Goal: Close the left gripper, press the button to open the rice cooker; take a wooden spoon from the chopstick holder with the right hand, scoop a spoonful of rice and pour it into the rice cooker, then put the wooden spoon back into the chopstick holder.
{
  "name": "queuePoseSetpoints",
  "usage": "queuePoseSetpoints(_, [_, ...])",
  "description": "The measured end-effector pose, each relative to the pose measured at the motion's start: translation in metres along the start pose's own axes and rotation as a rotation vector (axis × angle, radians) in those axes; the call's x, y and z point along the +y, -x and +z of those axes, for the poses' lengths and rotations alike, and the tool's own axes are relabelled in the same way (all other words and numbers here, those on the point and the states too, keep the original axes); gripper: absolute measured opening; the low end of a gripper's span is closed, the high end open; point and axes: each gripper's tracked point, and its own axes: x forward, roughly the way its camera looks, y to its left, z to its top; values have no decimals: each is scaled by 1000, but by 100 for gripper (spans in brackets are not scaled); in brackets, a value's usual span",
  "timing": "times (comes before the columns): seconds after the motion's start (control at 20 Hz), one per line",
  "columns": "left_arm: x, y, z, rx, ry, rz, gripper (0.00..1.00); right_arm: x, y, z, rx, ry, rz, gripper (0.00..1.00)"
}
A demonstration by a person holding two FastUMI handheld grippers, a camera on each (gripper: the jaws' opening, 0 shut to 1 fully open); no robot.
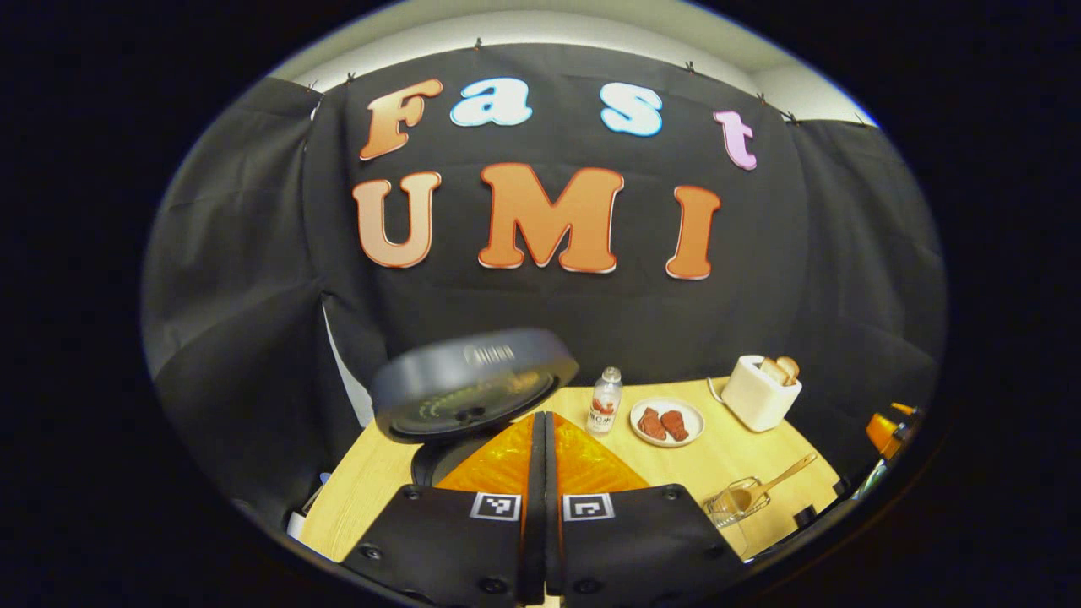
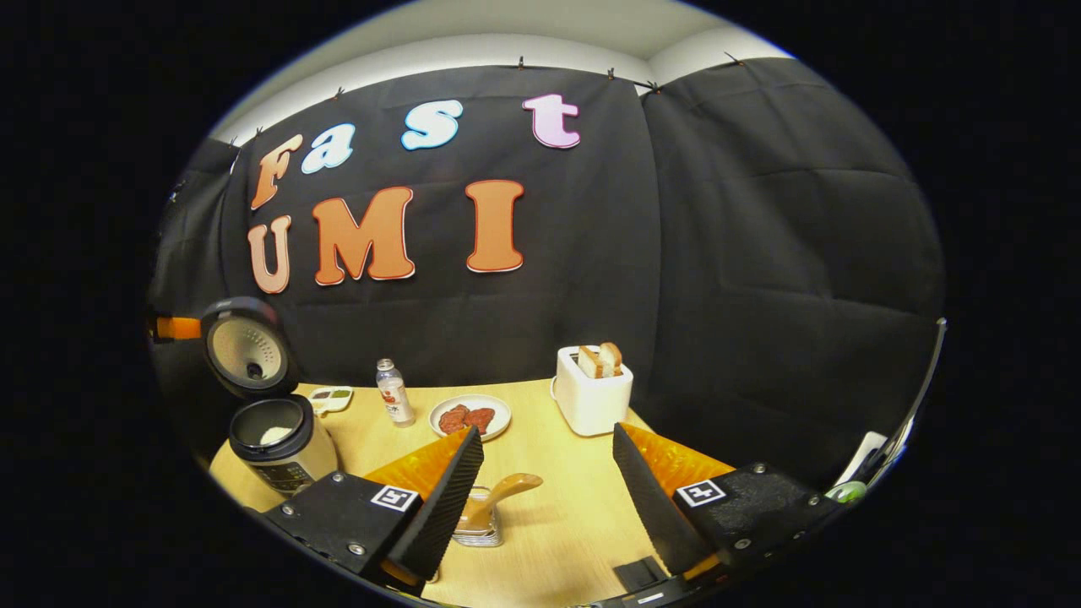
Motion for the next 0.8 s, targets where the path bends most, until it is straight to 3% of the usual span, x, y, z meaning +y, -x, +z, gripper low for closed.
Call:
queuePoseSetpoints(0.2, [19, 24, 27, -72, 37, 51, 5, 5, -21, -21, 14, -79, 32, 95])
queuePoseSetpoints(0.25, [21, 29, 32, -93, 47, 58, 5, 6, -27, -29, 33, -117, 39, 100])
queuePoseSetpoints(0.3, [27, 35, 40, -106, 47, 75, 5, 7, -32, -37, 48, -155, 41, 95])
queuePoseSetpoints(0.65, [84, 69, 52, -160, 34, 211, 7, 22, -70, -90, 167, -383, 70, 95])
queuePoseSetpoints(0.75, [98, 80, 53, -165, 20, 237, 32, 29, -82, -109, 211, -434, 63, 95])
queuePoseSetpoints(0.8, [102, 80, 50, -163, 17, 240, 35, 32, -87, -119, 232, -461, 63, 95])
